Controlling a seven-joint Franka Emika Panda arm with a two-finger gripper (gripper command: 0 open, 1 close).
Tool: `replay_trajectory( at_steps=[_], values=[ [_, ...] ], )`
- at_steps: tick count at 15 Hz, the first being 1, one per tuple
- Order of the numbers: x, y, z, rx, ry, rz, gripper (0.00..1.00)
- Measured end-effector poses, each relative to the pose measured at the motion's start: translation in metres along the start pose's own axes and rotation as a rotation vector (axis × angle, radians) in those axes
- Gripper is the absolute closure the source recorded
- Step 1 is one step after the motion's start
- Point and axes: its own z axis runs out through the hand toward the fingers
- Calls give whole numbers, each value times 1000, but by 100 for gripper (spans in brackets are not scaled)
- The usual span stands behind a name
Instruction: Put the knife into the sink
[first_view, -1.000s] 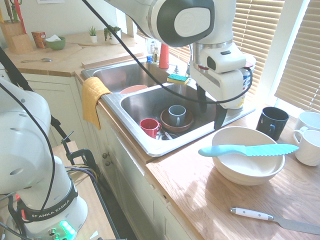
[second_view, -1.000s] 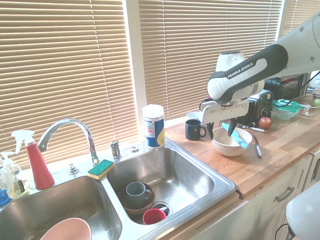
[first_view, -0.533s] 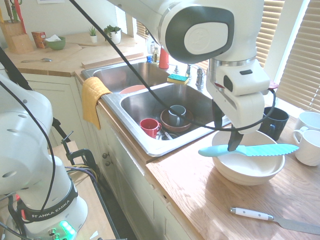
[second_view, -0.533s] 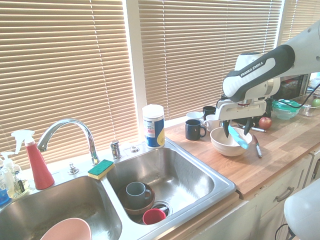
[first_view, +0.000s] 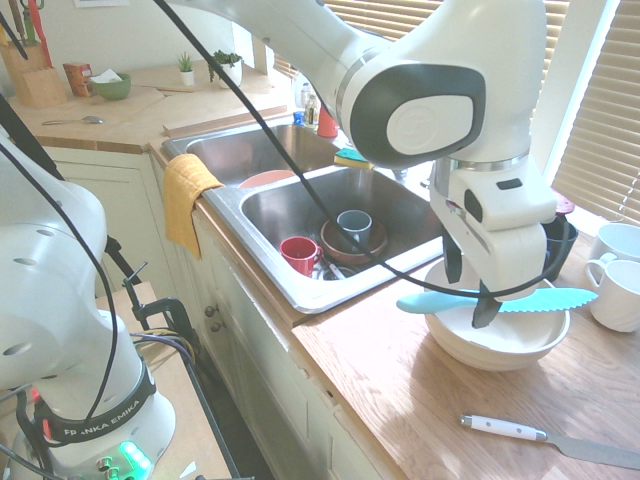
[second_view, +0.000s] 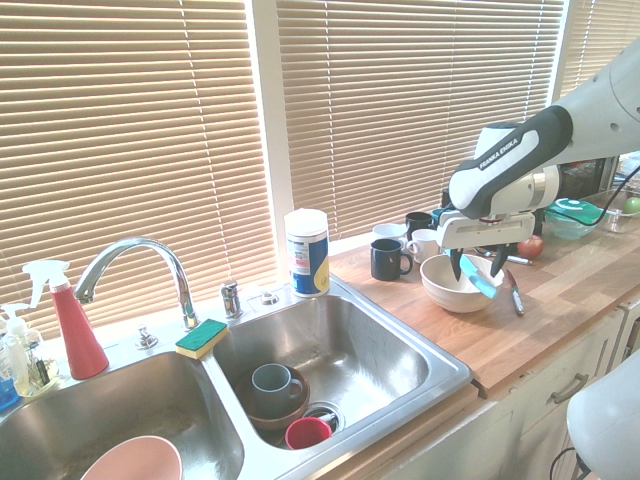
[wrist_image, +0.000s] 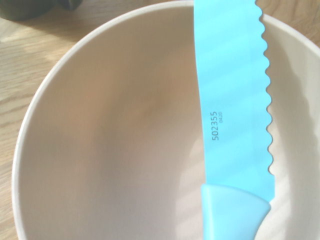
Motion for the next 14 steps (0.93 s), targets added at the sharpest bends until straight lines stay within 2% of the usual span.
replay_trajectory(
  at_steps=[14],
  values=[
    [-4,-9,13,0,2,-30,100]
  ],
)
